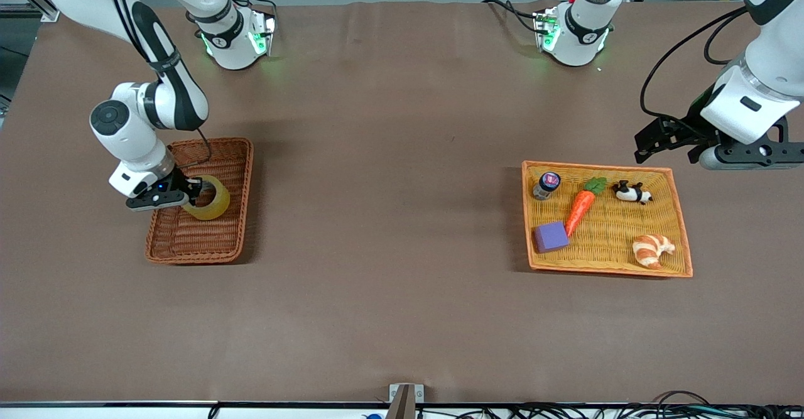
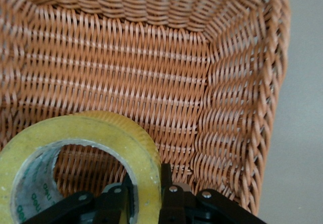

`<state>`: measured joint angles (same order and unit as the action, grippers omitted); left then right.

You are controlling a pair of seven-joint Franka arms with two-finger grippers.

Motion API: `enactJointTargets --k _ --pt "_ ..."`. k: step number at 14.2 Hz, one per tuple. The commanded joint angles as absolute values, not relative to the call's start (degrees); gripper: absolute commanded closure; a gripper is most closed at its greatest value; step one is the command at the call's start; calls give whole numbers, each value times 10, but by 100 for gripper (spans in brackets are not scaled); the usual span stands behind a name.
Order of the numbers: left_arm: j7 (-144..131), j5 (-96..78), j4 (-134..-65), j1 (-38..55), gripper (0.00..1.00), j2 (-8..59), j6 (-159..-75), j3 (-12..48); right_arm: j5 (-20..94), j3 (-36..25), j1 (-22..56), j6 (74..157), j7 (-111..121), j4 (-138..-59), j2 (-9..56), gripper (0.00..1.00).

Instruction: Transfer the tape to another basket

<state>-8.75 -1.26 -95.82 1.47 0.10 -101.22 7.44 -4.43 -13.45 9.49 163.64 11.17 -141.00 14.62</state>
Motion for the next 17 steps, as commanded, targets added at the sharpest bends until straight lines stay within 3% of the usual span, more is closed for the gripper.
enactJointTargets --k 1,2,5,9,11,15,17 --pt "-91 4 -973 11 0 -14 -1023 78 -29 -134 98 1644 121 -1416 144 12" --pt "-91 4 -973 11 0 -14 -1023 78 -29 -133 98 1644 120 -1413 139 0" --pt "-82 4 -971 11 0 -12 -1022 76 -29 -132 97 1633 120 -1390 85 0" --pt "-79 -3 -968 10 0 -11 -1016 74 -29 -130 87 1543 86 -1312 41 0" --pt "-80 -4 -966 11 0 -10 -1016 74 -29 -123 85 1439 55 -1245 31 0" --pt "-76 -4 -966 11 0 -9 -1016 74 -29 -93 69 1102 -3 -1010 34 0" --pt "-76 -4 -966 10 0 -9 -1016 74 -29 -87 69 1004 -11 -938 33 0"
